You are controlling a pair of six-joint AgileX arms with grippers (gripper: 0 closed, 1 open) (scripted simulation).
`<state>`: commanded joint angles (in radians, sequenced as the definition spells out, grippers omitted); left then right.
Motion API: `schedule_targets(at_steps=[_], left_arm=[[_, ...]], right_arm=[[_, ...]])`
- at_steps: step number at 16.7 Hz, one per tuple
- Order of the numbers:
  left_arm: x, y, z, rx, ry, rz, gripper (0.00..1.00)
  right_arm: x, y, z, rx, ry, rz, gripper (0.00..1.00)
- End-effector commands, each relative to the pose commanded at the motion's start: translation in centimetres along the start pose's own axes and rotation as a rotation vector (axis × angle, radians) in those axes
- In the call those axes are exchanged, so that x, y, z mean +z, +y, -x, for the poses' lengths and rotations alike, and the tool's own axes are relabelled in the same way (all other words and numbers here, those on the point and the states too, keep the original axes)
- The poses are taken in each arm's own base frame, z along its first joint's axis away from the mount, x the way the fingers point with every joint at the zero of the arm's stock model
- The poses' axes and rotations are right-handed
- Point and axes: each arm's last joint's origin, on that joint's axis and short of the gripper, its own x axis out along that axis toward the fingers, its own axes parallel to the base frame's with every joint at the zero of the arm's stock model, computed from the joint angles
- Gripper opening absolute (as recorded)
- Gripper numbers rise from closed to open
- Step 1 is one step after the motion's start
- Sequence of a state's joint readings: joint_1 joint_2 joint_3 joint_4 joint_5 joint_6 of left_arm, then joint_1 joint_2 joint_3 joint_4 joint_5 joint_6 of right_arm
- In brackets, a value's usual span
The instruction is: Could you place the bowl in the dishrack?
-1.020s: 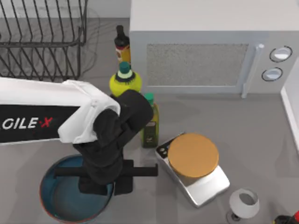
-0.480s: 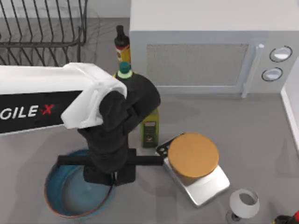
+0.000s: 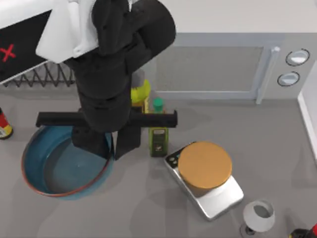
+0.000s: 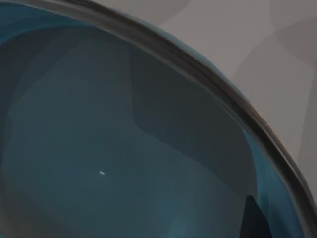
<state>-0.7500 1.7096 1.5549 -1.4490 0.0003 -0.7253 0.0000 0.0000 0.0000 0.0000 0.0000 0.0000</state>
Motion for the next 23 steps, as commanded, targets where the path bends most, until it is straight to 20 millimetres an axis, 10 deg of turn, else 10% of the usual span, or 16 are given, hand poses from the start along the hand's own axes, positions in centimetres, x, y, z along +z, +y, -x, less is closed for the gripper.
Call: schedule_targets(at_steps=[4,12,23], left_arm=[[-1.0,1.1,4.2,-0.022,-0.024,0.003,0.0],[-0.5,2.0,4.8,-0.058,-0.065,0.014,0.0],[2.9,18.5,10.8,-0.265,-0.969,0.161,0.0]], right_arm=[[0.0,0.0,0.0,0.0,0.0,0.0,1.0],[0.0,0.0,0.0,0.0,0.0,0.0,1.0],[0.0,0.0,0.0,0.0,0.0,0.0,1.0]])
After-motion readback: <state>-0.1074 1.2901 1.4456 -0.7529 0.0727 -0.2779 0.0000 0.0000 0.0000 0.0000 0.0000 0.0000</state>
